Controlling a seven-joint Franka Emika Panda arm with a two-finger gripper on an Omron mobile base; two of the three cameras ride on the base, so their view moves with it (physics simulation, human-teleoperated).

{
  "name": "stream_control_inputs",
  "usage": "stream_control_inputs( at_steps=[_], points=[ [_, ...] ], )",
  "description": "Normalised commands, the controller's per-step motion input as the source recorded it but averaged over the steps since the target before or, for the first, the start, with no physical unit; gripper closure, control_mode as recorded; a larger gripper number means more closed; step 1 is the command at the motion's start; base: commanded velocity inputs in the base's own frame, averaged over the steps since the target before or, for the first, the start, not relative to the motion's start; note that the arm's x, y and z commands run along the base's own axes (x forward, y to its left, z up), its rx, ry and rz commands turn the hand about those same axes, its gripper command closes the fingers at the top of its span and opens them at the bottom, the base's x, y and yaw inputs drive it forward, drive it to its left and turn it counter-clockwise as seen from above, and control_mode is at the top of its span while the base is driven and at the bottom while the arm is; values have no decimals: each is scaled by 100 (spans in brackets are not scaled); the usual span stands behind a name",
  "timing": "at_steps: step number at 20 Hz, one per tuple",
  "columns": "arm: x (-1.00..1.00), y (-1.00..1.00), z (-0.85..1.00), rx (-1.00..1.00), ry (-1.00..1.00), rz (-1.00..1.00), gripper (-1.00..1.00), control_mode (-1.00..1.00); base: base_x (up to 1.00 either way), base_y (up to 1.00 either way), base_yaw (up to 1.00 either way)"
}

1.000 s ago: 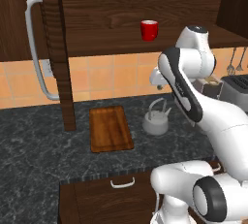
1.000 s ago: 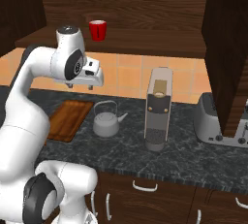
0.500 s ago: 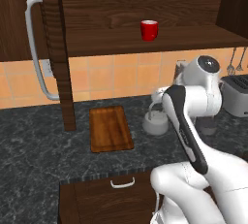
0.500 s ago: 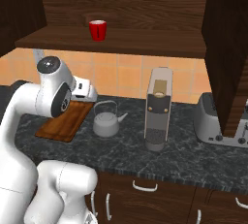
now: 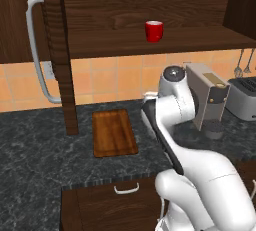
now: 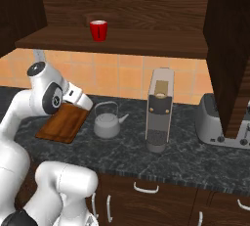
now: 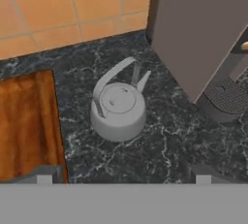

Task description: Pick the kettle from the counter and place it on the tray. Then pick the mug from the cabinet and place it on the tray. Then close the cabinet doors.

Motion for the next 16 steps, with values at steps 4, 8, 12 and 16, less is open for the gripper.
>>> stream_control_inputs(
  at_steps=[4,8,12,16],
  points=[
    [76,0,-33,6,1,-35,-100,-100,0,0,0],
    [78,0,-30,8,7,-23,-100,-100,0,0,0],
    [76,-7,-13,12,28,-13,-100,-100,0,0,0],
    [52,-10,-32,9,13,-4,-100,-100,0,0,0]
  ],
)
